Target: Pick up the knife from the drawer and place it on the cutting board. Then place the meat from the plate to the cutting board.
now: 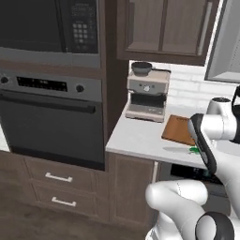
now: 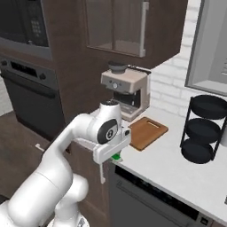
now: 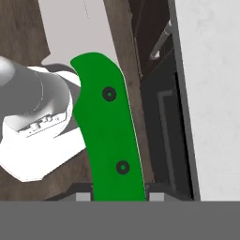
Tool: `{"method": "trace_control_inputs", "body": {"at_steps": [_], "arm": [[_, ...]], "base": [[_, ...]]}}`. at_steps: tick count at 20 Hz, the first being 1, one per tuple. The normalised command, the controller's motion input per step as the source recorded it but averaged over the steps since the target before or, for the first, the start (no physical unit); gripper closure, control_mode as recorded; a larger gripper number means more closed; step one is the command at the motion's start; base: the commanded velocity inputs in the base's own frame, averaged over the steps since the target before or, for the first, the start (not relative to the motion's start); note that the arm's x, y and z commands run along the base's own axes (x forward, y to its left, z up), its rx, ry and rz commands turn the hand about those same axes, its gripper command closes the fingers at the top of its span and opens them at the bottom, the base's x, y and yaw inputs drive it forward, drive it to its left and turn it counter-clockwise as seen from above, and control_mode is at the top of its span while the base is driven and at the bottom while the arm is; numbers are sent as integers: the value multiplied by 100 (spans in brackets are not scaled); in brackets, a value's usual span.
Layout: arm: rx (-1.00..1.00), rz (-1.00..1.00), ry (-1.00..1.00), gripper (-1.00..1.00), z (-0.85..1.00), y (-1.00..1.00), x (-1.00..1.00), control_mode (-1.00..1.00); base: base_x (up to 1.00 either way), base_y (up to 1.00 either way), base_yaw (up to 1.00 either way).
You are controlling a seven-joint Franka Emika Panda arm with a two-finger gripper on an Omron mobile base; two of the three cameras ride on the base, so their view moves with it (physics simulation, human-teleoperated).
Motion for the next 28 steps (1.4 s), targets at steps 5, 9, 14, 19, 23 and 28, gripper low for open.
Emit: {"method": "trace_control_inputs", "body": {"at_steps": [5,9,14,19,23,28], "arm": [[0,0,0,100,0,0,0,100],[0,0,0,100,0,0,0,100],[0,-20,0,100,-1,-1,67,-100],[0,-16,3,100,-17,0,100,-100],[0,-6,1,100,-20,-21,74,-100],[0,0,0,100,-39,-31,37,-100]], "base": [[52,0,-25],[12,0,-31],[7,0,-6],[0,0,0],[0,0,0],[0,0,0]]}}
